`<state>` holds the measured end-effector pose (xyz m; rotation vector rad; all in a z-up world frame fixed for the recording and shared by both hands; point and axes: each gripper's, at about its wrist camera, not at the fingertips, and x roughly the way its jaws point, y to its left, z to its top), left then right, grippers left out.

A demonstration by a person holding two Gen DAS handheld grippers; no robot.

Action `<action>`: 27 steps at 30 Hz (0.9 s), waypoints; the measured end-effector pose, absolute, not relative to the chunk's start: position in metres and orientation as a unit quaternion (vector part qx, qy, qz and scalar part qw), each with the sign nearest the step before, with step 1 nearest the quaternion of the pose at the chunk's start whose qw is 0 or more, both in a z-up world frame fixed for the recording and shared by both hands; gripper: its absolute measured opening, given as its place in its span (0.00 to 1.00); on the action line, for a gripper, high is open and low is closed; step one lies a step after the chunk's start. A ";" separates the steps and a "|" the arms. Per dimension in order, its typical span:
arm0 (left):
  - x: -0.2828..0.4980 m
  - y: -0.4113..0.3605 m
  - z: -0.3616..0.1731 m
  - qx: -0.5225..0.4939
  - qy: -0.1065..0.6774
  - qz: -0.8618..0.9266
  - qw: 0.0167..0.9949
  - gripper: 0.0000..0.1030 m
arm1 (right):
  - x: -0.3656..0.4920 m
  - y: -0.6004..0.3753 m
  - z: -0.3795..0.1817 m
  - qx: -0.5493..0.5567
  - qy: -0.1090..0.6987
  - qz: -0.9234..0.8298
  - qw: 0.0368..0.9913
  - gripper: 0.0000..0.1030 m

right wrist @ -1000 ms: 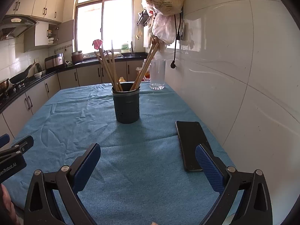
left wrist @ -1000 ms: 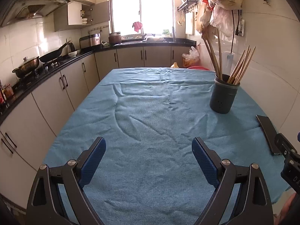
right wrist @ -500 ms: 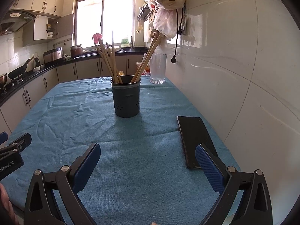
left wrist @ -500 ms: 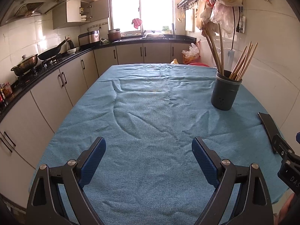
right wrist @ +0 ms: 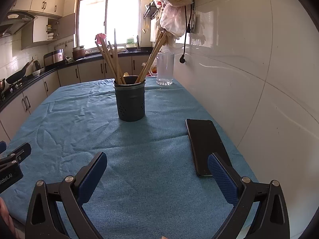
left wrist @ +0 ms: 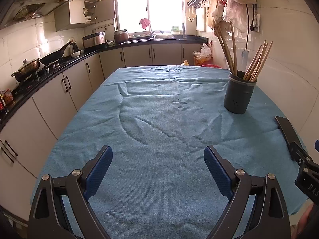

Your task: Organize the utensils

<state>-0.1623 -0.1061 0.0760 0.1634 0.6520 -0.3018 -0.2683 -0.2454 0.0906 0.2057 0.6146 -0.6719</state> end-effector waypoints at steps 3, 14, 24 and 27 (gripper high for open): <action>-0.163 -0.106 0.074 0.082 0.321 -0.148 0.932 0.89 | -0.268 -0.246 0.089 0.100 0.299 -0.323 0.892 1.00; -0.164 -0.108 0.069 0.087 0.327 -0.150 0.929 0.89 | -0.268 -0.247 0.085 0.102 0.307 -0.323 0.889 1.00; -0.164 -0.107 0.069 0.087 0.327 -0.150 0.929 0.89 | -0.267 -0.247 0.082 0.102 0.313 -0.322 0.888 1.00; -0.164 -0.108 0.069 0.087 0.327 -0.150 0.929 0.89 | -0.267 -0.247 0.081 0.101 0.314 -0.322 0.887 1.00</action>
